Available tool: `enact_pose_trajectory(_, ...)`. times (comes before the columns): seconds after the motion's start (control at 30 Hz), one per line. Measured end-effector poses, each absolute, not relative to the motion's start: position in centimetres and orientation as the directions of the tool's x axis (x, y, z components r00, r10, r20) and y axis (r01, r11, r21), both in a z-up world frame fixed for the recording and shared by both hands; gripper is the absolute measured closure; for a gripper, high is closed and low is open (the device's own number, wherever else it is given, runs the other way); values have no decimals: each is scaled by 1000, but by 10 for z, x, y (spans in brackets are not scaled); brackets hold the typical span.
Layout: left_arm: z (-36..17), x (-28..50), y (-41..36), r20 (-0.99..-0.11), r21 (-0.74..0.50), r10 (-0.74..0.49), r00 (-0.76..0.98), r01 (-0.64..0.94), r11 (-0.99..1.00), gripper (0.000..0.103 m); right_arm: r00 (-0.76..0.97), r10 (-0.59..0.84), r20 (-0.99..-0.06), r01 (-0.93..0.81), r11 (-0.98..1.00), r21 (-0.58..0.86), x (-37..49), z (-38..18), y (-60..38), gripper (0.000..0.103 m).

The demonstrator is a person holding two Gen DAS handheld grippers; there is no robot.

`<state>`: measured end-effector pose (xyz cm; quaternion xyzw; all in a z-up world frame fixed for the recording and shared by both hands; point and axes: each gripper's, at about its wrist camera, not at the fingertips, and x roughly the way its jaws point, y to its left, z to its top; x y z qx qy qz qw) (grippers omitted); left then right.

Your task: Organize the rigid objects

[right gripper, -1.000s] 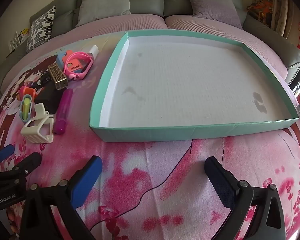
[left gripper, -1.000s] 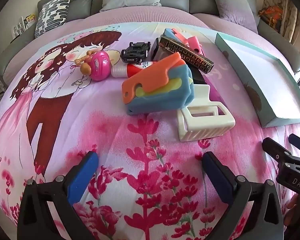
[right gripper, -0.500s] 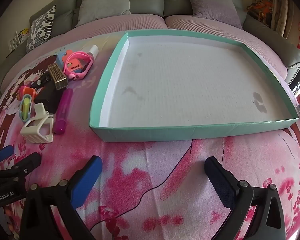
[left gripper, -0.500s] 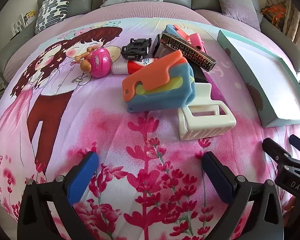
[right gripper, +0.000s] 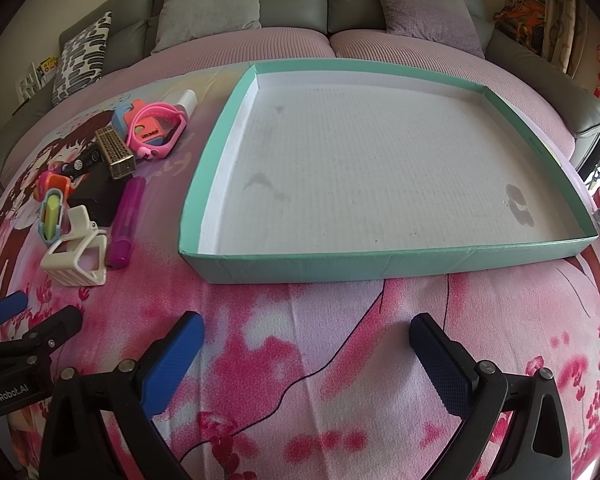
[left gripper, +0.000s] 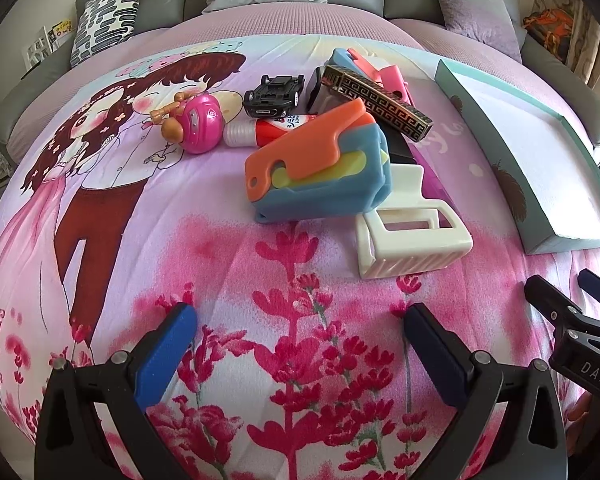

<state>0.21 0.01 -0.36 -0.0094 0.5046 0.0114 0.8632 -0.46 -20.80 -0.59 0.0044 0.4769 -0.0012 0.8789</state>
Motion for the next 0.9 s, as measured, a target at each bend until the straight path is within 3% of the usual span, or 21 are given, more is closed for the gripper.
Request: enact_pose_trajectory(0.9, 0, 2, -1, -868, 0, 15, 496, -32, 1000, 0, 546, -5, -838, 7, 1000, -1, -4, -6, -208, 0)
